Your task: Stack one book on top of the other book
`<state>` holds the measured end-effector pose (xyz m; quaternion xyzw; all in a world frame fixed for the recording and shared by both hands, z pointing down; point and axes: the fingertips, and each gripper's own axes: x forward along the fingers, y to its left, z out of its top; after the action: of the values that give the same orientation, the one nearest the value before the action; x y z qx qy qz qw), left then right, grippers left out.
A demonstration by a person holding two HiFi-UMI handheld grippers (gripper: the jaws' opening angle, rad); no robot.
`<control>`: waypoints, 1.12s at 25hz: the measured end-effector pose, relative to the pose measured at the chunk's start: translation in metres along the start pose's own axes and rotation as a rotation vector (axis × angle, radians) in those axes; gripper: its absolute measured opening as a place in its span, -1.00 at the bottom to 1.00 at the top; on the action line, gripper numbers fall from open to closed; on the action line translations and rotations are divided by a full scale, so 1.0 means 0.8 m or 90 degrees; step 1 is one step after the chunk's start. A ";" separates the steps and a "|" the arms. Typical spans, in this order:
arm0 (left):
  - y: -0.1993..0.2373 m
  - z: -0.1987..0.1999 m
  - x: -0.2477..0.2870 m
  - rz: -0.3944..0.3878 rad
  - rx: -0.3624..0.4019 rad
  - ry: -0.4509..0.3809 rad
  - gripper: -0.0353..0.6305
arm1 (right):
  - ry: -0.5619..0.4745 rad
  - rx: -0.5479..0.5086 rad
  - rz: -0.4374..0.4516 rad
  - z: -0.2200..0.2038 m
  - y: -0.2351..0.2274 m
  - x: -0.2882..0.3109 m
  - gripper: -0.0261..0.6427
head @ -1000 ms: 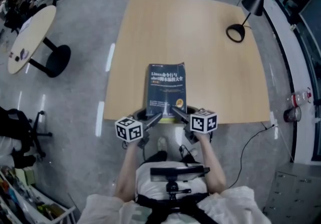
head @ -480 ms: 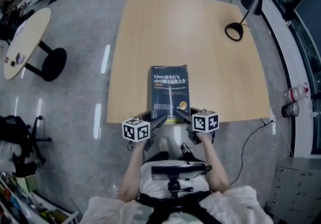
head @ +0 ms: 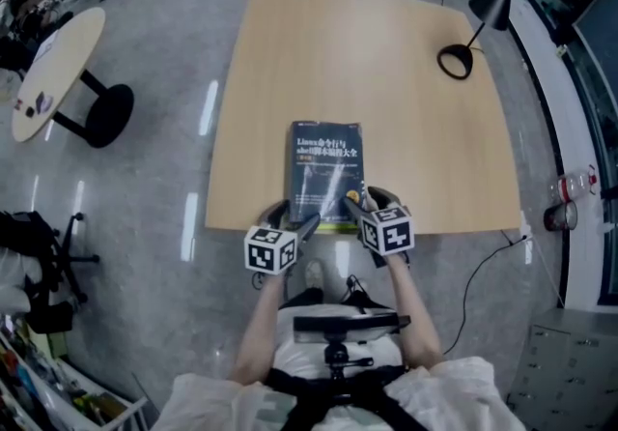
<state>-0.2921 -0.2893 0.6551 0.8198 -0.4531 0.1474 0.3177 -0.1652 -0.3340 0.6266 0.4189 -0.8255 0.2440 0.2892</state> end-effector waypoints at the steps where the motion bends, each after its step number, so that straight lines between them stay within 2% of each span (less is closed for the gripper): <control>1: 0.001 0.007 -0.003 0.028 0.052 -0.010 0.21 | -0.009 0.028 0.012 0.002 -0.003 -0.002 -0.11; 3: 0.001 0.022 -0.004 0.062 0.133 -0.024 0.20 | -0.029 0.063 0.021 0.006 -0.009 -0.005 -0.11; 4: 0.002 0.028 -0.004 0.070 0.141 -0.030 0.20 | -0.038 0.071 0.021 0.009 -0.010 -0.006 -0.11; 10: 0.010 0.072 -0.016 0.101 0.107 -0.102 0.20 | -0.097 0.129 0.066 0.035 -0.005 -0.022 -0.11; 14: 0.007 0.110 -0.035 0.069 0.038 -0.172 0.20 | -0.150 0.147 0.105 0.066 0.010 -0.042 -0.11; 15: 0.003 0.121 -0.038 0.062 0.032 -0.191 0.20 | -0.167 0.157 0.110 0.075 0.010 -0.049 -0.11; 17: -0.008 0.137 -0.043 0.055 0.053 -0.223 0.18 | -0.189 0.178 0.123 0.090 0.009 -0.061 -0.11; 19: -0.021 0.145 -0.048 0.053 0.088 -0.246 -0.16 | -0.206 0.182 0.138 0.100 0.014 -0.069 -0.11; 20: -0.029 0.149 -0.051 0.050 0.101 -0.259 -0.33 | -0.220 0.176 0.137 0.106 0.015 -0.075 -0.23; 21: -0.037 0.153 -0.054 0.046 0.109 -0.273 -0.47 | -0.238 0.170 0.129 0.111 0.016 -0.081 -0.44; 25: -0.064 0.158 -0.060 0.039 0.128 -0.301 -0.81 | -0.315 0.189 0.077 0.126 0.007 -0.111 -0.92; 28: -0.084 0.152 -0.054 0.015 0.123 -0.287 -0.87 | -0.327 0.168 0.050 0.126 0.013 -0.118 -0.92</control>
<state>-0.2652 -0.3148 0.5149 0.8532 -0.5058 0.0071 0.1272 -0.1555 -0.3417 0.4886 0.4688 -0.8483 0.2462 0.0039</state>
